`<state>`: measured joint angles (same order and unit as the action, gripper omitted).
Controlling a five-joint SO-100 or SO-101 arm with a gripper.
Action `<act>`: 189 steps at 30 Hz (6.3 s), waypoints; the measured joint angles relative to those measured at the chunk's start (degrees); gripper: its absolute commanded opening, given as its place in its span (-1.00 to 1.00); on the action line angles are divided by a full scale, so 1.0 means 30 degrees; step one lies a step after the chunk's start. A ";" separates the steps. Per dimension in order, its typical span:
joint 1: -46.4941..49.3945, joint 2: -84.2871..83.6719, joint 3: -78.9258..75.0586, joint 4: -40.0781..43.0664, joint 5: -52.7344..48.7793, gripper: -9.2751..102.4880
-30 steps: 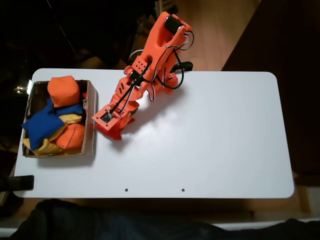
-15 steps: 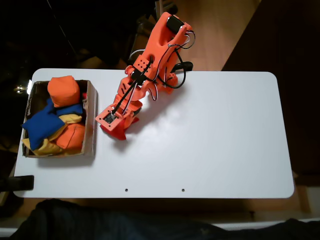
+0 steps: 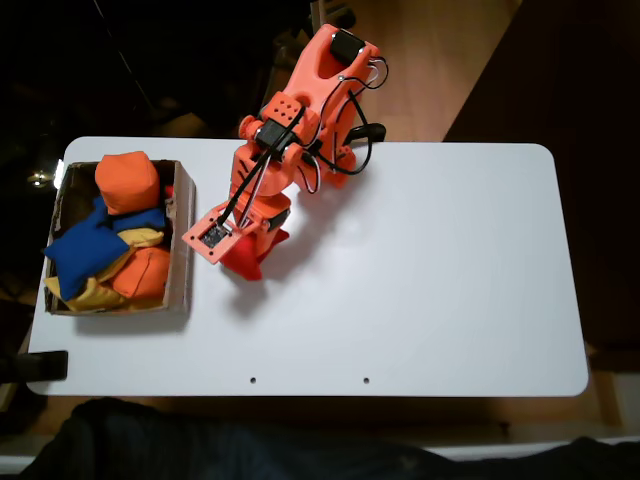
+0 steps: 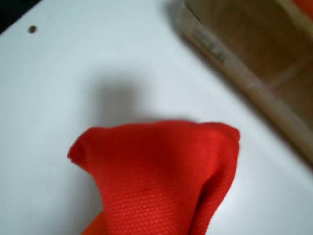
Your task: Grasp a bag and put it in the box.
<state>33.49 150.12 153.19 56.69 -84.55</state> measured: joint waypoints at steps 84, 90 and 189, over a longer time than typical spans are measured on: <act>0.4746 -0.8555 -2.3672 1.0371 0.5449 -0.67; 0.5537 -1.0078 -2.5107 1.0371 0.6006 -0.67; 1.1953 -2.9209 -4.2832 1.0371 0.8145 -0.69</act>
<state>69.35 62.49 24.70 87.80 -60.12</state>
